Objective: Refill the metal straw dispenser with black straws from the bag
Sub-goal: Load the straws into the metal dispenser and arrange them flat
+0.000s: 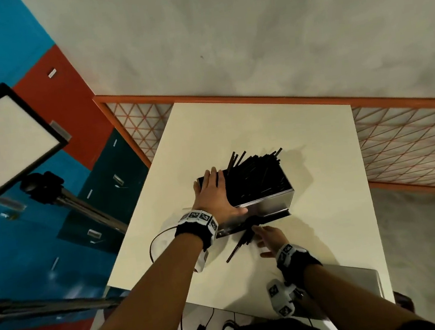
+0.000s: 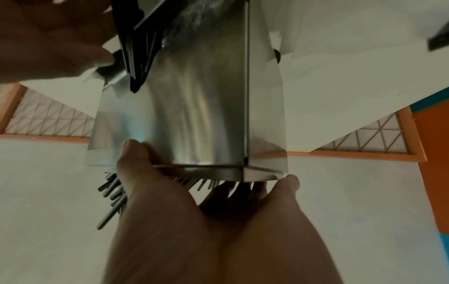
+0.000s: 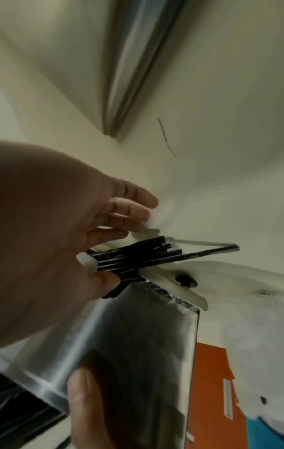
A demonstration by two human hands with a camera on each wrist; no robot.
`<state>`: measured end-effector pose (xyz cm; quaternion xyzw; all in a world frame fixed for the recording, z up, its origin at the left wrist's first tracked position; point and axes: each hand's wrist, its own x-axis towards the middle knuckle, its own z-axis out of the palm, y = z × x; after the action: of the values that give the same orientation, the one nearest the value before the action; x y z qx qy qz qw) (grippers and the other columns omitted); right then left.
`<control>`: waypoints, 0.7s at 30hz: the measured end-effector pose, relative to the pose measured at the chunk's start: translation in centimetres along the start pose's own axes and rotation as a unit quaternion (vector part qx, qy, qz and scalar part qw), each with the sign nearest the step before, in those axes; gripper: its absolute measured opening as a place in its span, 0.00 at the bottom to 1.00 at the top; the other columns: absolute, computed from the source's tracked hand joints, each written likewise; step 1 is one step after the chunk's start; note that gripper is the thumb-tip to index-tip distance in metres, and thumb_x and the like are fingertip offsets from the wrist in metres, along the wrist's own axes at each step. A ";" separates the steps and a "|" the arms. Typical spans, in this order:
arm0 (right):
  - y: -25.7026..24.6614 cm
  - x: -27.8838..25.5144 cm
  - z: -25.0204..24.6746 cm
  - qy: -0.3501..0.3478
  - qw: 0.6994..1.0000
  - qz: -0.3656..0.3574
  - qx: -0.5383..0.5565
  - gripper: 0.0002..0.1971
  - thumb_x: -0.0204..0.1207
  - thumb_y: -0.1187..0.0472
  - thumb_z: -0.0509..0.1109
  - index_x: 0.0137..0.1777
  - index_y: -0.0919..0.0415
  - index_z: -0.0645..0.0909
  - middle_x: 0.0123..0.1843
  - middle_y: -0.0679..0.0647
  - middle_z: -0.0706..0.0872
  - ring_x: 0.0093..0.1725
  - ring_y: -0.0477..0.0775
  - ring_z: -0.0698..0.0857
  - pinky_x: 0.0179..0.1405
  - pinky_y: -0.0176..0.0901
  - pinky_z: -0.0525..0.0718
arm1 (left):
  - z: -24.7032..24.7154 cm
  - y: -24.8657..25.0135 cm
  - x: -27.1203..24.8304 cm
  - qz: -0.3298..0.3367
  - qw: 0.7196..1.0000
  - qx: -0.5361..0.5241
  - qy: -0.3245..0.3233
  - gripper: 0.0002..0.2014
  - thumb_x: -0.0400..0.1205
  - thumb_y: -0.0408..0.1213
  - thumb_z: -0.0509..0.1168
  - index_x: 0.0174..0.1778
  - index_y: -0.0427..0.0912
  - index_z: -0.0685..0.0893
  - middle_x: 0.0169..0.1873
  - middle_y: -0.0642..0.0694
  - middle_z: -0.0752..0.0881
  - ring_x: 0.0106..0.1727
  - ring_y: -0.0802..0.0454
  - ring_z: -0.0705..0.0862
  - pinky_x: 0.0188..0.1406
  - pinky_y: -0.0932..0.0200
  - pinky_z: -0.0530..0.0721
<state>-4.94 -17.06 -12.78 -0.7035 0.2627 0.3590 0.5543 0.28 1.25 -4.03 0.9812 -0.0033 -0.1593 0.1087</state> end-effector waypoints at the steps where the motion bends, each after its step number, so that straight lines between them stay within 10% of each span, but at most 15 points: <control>1: -0.3 0.0 0.1 -0.008 1.000 0.003 0.016 0.14 0.80 0.47 0.70 0.45 0.58 0.82 0.46 0.56 0.86 0.49 0.57 0.85 0.50 0.59 0.87 | -0.3 -0.1 0.3 -0.002 1.000 -0.008 -0.006 0.66 0.67 0.76 0.68 0.89 0.42 0.43 0.89 0.42 0.41 0.89 0.43 0.38 0.87 0.32 0.44; 21: -2.9 0.7 2.5 -0.091 0.965 0.085 0.233 0.12 0.80 0.59 0.70 0.59 0.65 0.80 0.52 0.63 0.87 0.58 0.64 0.85 0.55 0.76 0.82 | -0.6 -1.3 2.3 -0.022 0.994 -0.108 -0.017 0.64 0.66 0.70 0.75 0.90 0.43 0.50 0.89 0.51 0.39 0.89 0.51 0.35 0.86 0.30 0.46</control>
<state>-2.83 -13.88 -11.94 -0.4947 0.3462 0.3962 0.6917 2.59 2.55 -4.47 0.9607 0.0340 -0.1782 0.2100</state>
